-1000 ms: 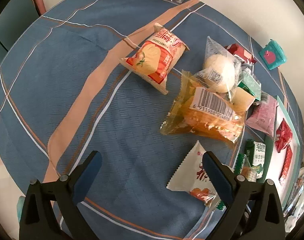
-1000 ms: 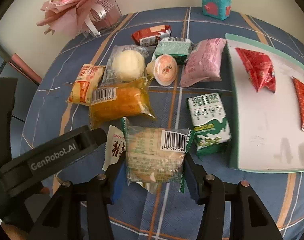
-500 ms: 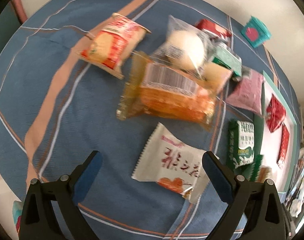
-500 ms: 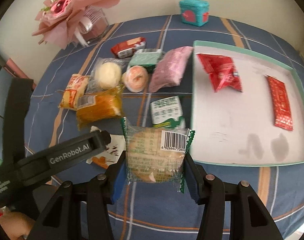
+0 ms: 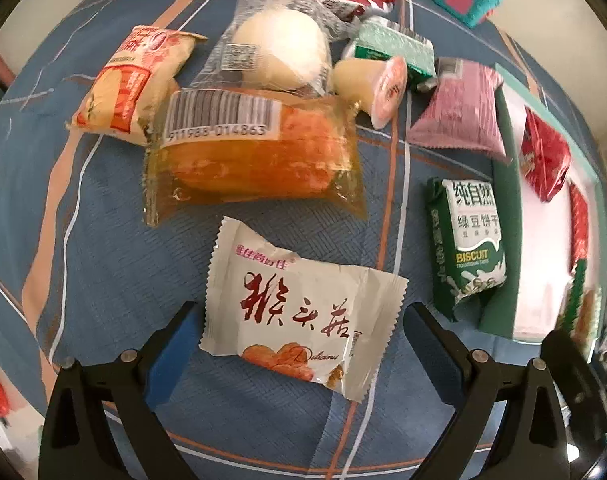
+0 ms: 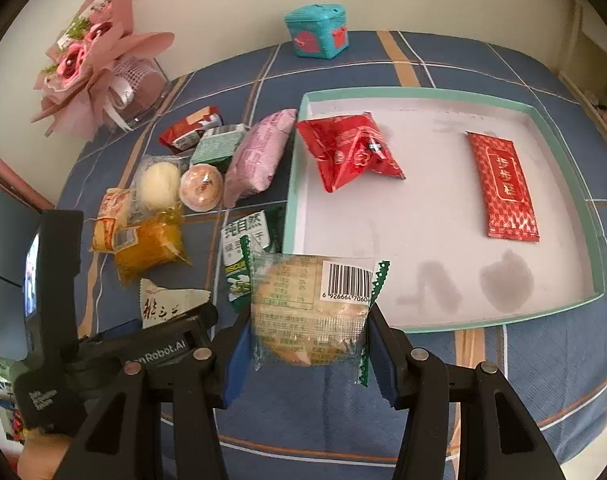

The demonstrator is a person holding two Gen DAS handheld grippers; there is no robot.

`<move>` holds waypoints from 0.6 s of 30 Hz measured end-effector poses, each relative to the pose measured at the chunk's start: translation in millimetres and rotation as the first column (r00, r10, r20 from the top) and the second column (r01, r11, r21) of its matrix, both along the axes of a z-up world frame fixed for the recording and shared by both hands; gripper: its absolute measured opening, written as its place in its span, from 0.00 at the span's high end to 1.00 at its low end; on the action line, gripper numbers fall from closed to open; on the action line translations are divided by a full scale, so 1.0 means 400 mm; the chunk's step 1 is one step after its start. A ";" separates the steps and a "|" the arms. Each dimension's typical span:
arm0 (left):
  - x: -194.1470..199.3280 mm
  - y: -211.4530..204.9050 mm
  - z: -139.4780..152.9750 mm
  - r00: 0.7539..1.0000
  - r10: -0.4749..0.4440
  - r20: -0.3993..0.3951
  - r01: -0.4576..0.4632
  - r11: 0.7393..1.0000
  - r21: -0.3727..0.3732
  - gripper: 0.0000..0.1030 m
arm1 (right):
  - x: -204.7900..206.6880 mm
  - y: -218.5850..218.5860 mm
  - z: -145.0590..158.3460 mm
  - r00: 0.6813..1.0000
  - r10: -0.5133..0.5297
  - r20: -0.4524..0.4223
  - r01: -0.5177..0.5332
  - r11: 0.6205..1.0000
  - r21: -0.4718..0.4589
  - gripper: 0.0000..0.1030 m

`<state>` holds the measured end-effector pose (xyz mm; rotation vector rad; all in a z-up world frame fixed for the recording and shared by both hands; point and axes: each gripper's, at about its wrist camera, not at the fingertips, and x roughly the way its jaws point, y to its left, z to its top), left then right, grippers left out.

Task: Organize snacks

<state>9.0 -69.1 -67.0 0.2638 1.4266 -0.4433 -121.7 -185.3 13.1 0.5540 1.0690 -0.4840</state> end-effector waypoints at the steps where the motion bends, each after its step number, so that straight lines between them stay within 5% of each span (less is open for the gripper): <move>1: -0.004 -0.010 0.002 1.000 -0.006 0.003 0.006 1.000 0.006 0.03 | -0.002 -0.003 0.000 1.000 -0.004 0.000 0.004 1.000 0.003 0.46; 5: -0.001 -0.042 -0.002 1.000 -0.004 0.013 0.004 1.000 0.013 0.04 | -0.002 -0.003 -0.003 1.000 -0.004 -0.003 0.004 1.000 0.009 0.46; 10: 0.021 -0.017 0.016 0.999 0.038 0.026 -0.038 0.999 -0.017 0.24 | -0.001 -0.006 -0.006 1.000 -0.005 -0.005 0.005 1.000 0.011 0.46; 18: 0.025 0.006 0.054 0.998 0.052 0.043 -0.049 0.997 -0.066 0.39 | 0.001 -0.006 -0.009 1.000 -0.007 -0.013 0.008 1.000 0.016 0.46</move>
